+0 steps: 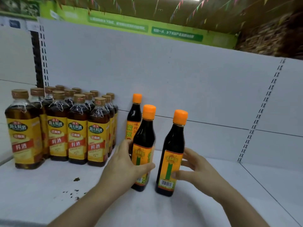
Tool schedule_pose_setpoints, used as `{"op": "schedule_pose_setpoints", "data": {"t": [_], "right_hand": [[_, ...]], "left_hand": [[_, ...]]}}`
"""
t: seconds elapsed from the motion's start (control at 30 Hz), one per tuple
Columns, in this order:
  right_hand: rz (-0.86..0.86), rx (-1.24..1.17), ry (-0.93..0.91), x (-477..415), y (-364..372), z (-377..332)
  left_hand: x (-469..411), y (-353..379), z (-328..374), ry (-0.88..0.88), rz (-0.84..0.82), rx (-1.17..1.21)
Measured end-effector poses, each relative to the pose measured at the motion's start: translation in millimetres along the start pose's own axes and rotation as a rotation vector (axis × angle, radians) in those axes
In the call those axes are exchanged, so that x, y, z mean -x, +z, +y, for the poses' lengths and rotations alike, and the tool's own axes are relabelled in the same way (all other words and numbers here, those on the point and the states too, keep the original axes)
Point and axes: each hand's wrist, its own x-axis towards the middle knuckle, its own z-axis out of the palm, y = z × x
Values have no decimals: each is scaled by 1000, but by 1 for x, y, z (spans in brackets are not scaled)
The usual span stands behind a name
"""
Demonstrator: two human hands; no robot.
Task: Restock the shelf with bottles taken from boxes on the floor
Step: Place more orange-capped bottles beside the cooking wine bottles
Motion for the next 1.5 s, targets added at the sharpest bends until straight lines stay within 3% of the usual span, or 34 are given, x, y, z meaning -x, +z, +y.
{"op": "schedule_pose_setpoints", "data": {"t": [0.4, 0.73, 1.13, 1.4, 1.5], "right_hand": [[121, -41, 10, -3, 20, 24], [366, 54, 29, -6, 51, 24], [440, 100, 92, -26, 67, 18], [401, 109, 121, -25, 69, 19], [312, 132, 130, -17, 63, 25]], "left_hand": [[4, 2, -7, -59, -35, 26], [-11, -7, -16, -120, -167, 205], [-29, -17, -21, -67, -361, 257], [-32, -16, -28, -43, -414, 176], [-26, -11, -31, -48, -339, -67]]}}
